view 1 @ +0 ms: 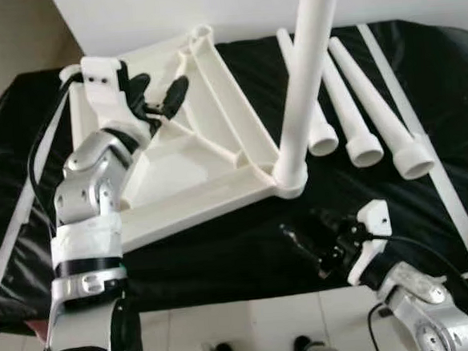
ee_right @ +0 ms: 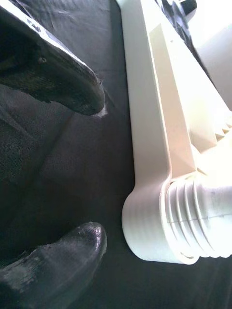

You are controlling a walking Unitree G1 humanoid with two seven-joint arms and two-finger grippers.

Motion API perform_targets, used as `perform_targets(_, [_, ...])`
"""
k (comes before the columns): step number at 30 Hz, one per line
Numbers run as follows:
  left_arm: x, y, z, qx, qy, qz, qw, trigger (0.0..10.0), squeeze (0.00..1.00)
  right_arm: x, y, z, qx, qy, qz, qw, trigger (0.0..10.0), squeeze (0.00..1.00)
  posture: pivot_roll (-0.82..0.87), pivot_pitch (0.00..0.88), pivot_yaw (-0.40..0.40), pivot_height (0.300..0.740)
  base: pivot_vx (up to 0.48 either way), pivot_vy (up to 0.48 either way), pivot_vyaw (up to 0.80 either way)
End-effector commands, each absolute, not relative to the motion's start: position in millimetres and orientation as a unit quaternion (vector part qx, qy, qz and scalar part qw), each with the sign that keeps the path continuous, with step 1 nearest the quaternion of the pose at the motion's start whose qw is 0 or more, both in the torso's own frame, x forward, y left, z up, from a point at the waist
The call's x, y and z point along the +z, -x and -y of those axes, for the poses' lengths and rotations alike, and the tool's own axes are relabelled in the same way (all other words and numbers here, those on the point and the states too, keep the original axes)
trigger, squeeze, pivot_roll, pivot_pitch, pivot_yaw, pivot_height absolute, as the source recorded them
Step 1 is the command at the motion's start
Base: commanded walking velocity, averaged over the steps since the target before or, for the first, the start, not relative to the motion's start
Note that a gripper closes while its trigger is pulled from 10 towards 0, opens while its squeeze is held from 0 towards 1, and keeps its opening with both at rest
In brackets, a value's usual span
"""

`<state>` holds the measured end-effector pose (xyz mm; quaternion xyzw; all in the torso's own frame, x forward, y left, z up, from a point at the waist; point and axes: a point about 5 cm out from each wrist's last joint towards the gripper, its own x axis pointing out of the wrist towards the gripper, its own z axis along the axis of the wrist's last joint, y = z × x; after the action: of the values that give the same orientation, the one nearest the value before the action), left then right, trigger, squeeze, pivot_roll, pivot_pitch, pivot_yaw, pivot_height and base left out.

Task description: Building children table

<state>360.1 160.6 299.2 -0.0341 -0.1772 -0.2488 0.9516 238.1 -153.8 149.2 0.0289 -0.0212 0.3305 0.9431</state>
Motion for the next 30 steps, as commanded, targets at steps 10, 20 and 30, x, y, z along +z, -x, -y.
perform_targets(10, [294,-357,-160,-0.272,0.023,0.176,0.946,10.0,0.0,145,-238,155,0.321,-0.041,0.014,0.946,10.0,0.0,-0.17,0.169,0.089,0.74,0.0,0.0,0.0])
perform_targets(20, [291,-356,-159,-0.272,0.018,0.174,0.946,10.0,0.0,147,-240,155,0.315,-0.044,0.018,0.948,10.0,0.0,-0.17,0.169,0.095,0.74,0.0,0.0,0.0])
perform_targets(30, [277,-365,-163,-0.244,-0.041,0.134,0.959,10.0,0.0,147,-242,155,0.3,-0.053,0.025,0.952,10.0,0.0,-0.15,0.17,0.102,0.74,0.0,0.0,0.0])
